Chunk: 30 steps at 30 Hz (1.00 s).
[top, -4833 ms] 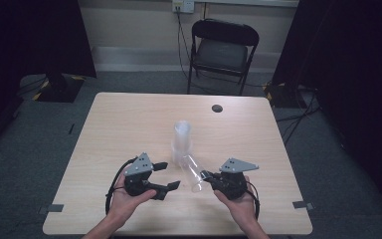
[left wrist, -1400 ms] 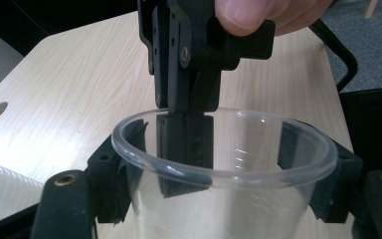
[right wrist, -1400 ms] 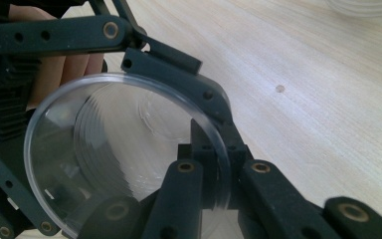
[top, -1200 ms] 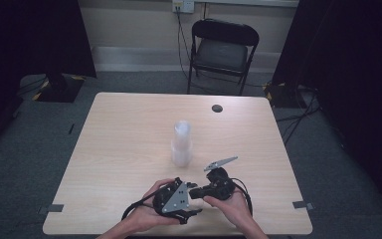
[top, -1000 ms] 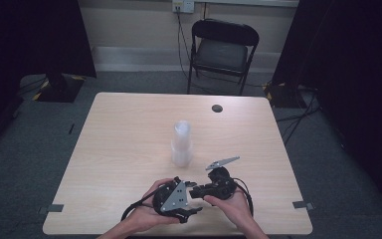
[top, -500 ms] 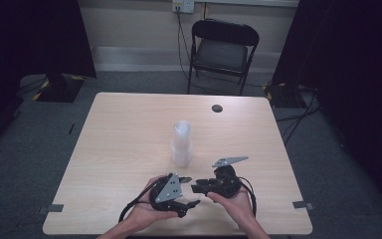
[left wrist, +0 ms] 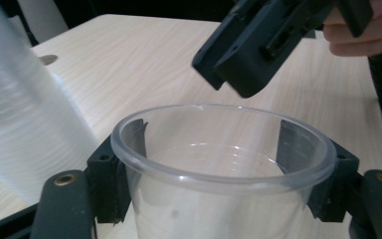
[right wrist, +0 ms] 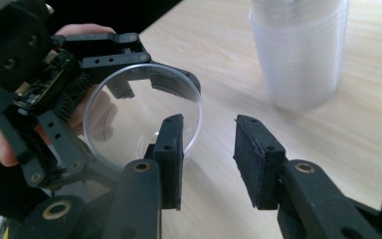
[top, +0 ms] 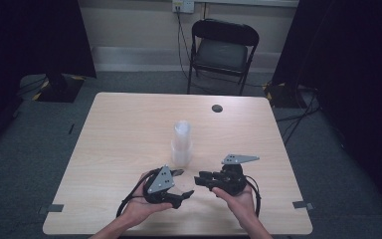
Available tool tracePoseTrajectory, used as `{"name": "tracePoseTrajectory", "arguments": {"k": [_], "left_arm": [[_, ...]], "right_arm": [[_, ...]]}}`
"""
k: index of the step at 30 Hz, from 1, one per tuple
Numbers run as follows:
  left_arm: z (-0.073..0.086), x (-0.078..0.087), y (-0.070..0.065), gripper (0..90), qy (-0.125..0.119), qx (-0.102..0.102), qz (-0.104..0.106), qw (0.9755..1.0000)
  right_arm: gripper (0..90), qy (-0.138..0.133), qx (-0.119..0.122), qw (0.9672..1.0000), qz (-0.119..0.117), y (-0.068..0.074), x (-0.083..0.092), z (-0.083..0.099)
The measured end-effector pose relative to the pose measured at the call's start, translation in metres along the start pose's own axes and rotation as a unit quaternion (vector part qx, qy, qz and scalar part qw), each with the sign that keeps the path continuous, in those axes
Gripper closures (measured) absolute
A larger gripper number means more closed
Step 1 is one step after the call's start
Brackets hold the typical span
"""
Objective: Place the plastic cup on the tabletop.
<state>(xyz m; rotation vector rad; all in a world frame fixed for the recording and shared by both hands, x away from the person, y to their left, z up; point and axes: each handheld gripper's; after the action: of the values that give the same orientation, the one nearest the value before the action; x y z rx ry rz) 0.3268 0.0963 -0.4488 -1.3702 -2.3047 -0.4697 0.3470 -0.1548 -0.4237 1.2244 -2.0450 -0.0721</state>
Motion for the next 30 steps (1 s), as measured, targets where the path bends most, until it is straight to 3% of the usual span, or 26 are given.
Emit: {"name": "tracePoseTrajectory", "arguments": {"k": [6,12,14,20,25,27,30], "left_arm": [[0.002,0.005,0.006,28.0,-0.016,0.035,-0.003,0.9992],[0.002,0.015,0.012,28.2,-0.040,0.066,-0.002,0.9970],[0.002,0.020,0.012,28.3,-0.047,0.065,-0.007,0.9968],[0.001,0.029,0.016,28.4,-0.051,0.088,-0.019,0.9947],[-0.001,0.039,0.023,28.4,-0.061,0.109,-0.032,0.9916],[-0.003,0.040,0.024,28.7,-0.057,0.106,-0.039,0.9920],[-0.004,0.042,0.026,28.7,-0.059,0.116,-0.043,0.9906]], "right_arm": [[63.0,-0.010,-0.004,0.9999,-0.006,-0.005,0.004,0.002],[61.0,-0.027,-0.002,0.9995,0.016,-0.007,0.012,0.004],[60.4,-0.035,0.002,0.9990,0.029,-0.007,0.015,0.005],[59.1,-0.043,-0.003,0.9976,0.054,-0.012,0.020,0.007],[58.1,-0.046,-0.005,0.9969,0.063,-0.011,0.023,0.010],[57.2,-0.049,-0.003,0.9965,0.067,-0.011,0.024,0.011],[57.1,-0.050,-0.007,0.9963,0.070,-0.014,0.026,0.012]]}}
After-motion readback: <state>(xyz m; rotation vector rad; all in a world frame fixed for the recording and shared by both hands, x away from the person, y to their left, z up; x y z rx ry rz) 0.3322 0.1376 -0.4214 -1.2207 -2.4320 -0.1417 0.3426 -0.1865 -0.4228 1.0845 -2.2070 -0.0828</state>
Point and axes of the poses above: each handheld gripper's, and its own axes: x roughly backward along the jaws, z roughly out of its underside, y roughly to its left, and after that the axes turned 7 degrees about y, right-handed
